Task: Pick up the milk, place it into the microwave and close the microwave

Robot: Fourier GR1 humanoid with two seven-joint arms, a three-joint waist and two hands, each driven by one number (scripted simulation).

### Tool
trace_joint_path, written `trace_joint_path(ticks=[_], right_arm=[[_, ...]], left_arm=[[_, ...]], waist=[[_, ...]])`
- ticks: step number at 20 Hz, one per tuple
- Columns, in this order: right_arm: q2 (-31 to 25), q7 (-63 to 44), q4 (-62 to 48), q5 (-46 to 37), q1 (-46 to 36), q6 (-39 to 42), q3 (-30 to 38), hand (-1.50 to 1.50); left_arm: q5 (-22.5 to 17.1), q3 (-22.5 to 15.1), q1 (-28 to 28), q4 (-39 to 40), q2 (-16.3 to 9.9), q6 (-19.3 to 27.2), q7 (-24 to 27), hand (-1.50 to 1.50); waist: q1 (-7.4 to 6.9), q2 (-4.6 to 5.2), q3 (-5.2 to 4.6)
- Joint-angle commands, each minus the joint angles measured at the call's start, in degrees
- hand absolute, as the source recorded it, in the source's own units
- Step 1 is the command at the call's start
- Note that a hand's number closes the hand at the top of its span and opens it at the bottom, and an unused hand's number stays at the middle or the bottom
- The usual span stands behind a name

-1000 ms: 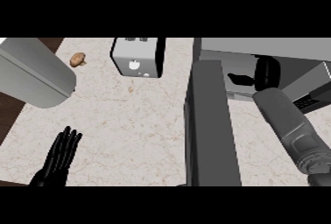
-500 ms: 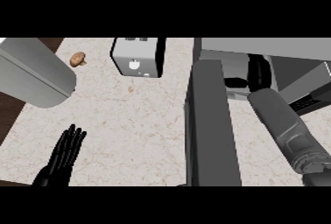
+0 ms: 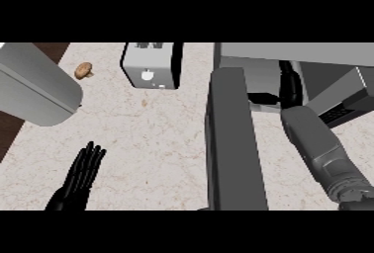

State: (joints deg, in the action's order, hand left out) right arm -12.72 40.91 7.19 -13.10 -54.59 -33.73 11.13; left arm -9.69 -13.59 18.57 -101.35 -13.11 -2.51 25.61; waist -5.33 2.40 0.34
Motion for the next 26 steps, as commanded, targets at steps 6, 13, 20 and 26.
trace_joint_path(ticks=[6,13,20,26], right_arm=[[-0.19,8.39,0.37,5.08,6.97,9.84,5.05,-1.5],[1.29,14.09,0.4,7.01,11.73,13.92,7.02,-1.5],[4.78,18.54,1.33,7.69,17.23,22.46,6.51,-1.5],[4.59,23.77,3.53,9.38,24.95,32.04,6.71,-1.5]], left_arm=[[0.82,-0.62,-1.48,-1.6,0.57,0.78,-3.02,-1.5],[4.19,-4.15,-1.18,2.29,3.42,1.52,0.59,-1.5],[5.2,-4.8,-2.03,-0.64,3.89,2.61,-3.71,-1.5],[3.32,-3.81,-5.67,-1.6,4.63,1.96,-8.26,-1.5]], waist=[[2.08,-0.93,-0.07],[2.59,-1.21,-0.14],[3.83,-1.86,-0.22],[5.07,-2.24,-0.26]])
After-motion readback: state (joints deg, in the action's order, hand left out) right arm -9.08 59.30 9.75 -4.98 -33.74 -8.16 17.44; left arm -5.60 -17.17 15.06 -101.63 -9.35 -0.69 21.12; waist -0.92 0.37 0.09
